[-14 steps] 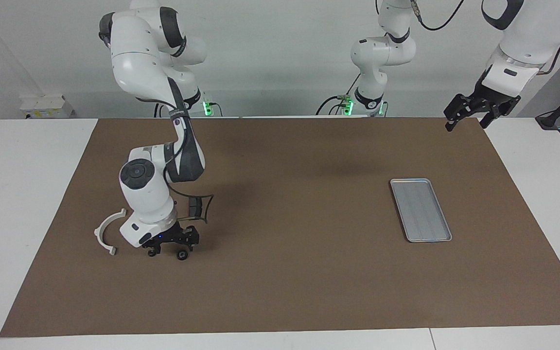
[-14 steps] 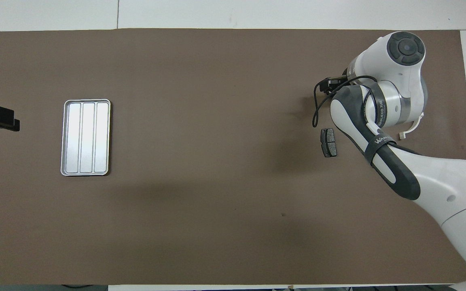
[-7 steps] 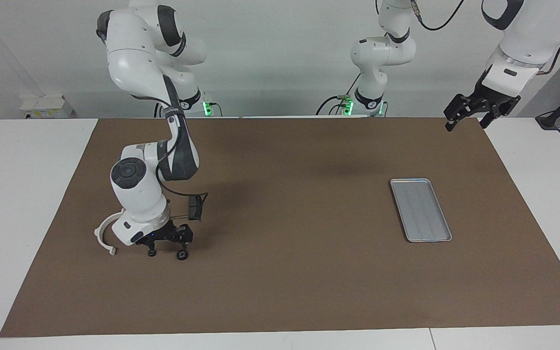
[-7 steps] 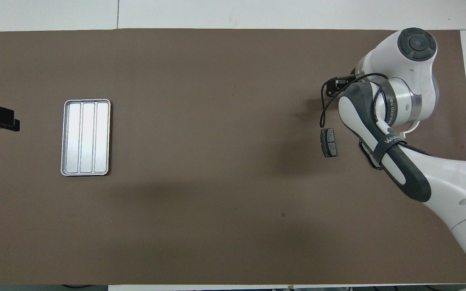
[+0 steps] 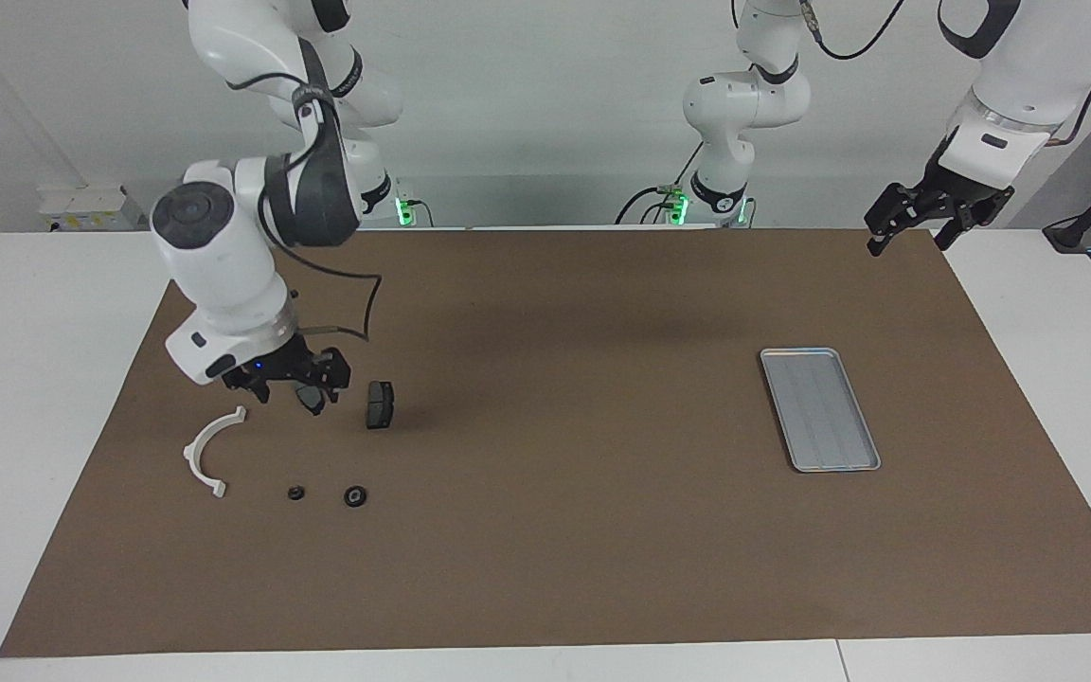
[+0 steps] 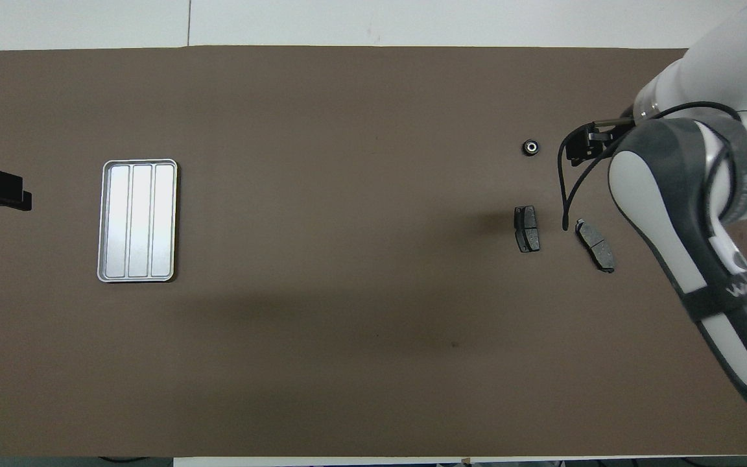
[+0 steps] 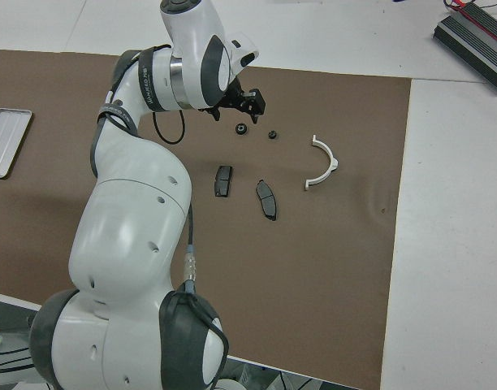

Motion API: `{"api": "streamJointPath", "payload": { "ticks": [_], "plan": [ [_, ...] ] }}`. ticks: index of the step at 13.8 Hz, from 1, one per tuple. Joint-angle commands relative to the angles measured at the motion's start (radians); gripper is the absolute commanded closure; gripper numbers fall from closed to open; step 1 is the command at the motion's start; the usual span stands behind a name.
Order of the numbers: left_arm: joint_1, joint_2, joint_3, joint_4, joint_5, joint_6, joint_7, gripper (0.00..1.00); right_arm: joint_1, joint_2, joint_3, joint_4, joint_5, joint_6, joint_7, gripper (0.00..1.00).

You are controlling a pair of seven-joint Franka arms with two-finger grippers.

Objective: Place bearing gear from tray to pile

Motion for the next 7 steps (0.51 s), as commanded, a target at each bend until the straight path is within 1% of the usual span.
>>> {"api": "streamJointPath", "payload": {
  "ticks": [1, 3, 4, 5, 7],
  "plan": [
    [-0.011, -0.014, 0.011, -0.019, -0.001, 0.008, 0.009, 0.00, -0.010, -0.185, 0.010, -0.072, 0.033, -0.142, -0.033, 0.00],
    [-0.011, -0.014, 0.011, -0.019, -0.001, 0.008, 0.009, 0.00, -0.004, -0.271, 0.010, -0.072, 0.034, -0.240, -0.033, 0.00],
    [-0.011, -0.014, 0.010, -0.019, -0.001, 0.008, 0.009, 0.00, -0.003, -0.302, 0.010, -0.070, 0.036, -0.277, -0.033, 0.00],
    [-0.011, -0.014, 0.011, -0.019, -0.001, 0.008, 0.009, 0.00, -0.001, -0.330, 0.010, -0.066, 0.042, -0.306, -0.033, 0.00],
    [-0.011, -0.014, 0.011, -0.019, -0.001, 0.008, 0.009, 0.00, -0.001, -0.354, 0.010, -0.064, 0.083, -0.348, -0.031, 0.00]
  ]
}}
